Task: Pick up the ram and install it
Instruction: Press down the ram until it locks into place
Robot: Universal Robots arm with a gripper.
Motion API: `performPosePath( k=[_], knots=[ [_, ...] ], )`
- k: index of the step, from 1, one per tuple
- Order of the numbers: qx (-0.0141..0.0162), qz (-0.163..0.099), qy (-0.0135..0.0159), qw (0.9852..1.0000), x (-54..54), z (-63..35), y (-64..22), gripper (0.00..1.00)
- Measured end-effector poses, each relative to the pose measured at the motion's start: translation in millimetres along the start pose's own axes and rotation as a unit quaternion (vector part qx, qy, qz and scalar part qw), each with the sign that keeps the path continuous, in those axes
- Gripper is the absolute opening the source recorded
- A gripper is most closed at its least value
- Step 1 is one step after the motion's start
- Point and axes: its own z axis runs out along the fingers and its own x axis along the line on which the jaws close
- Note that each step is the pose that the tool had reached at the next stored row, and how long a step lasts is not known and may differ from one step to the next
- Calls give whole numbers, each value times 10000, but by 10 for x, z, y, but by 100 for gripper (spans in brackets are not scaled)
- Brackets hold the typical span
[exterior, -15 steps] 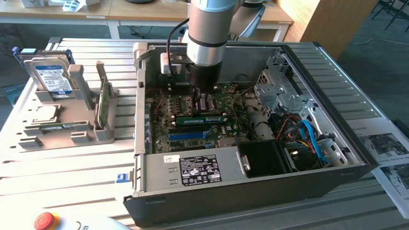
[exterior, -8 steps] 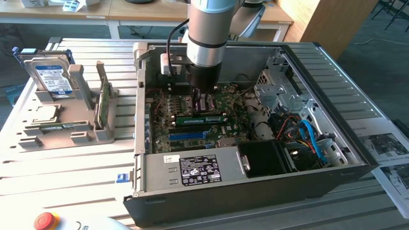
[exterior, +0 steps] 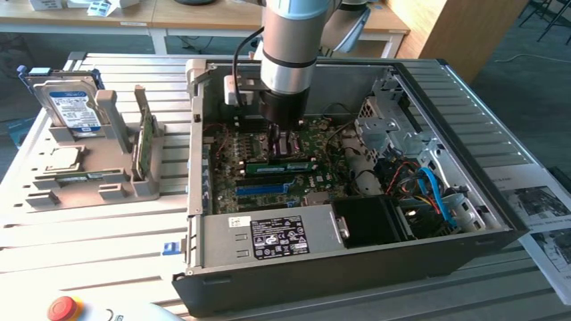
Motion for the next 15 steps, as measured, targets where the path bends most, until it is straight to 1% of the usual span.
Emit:
performPosePath(
  k=[15],
  knots=[
    [1,0,-1,10000,-1,20,-1,10]
  ],
)
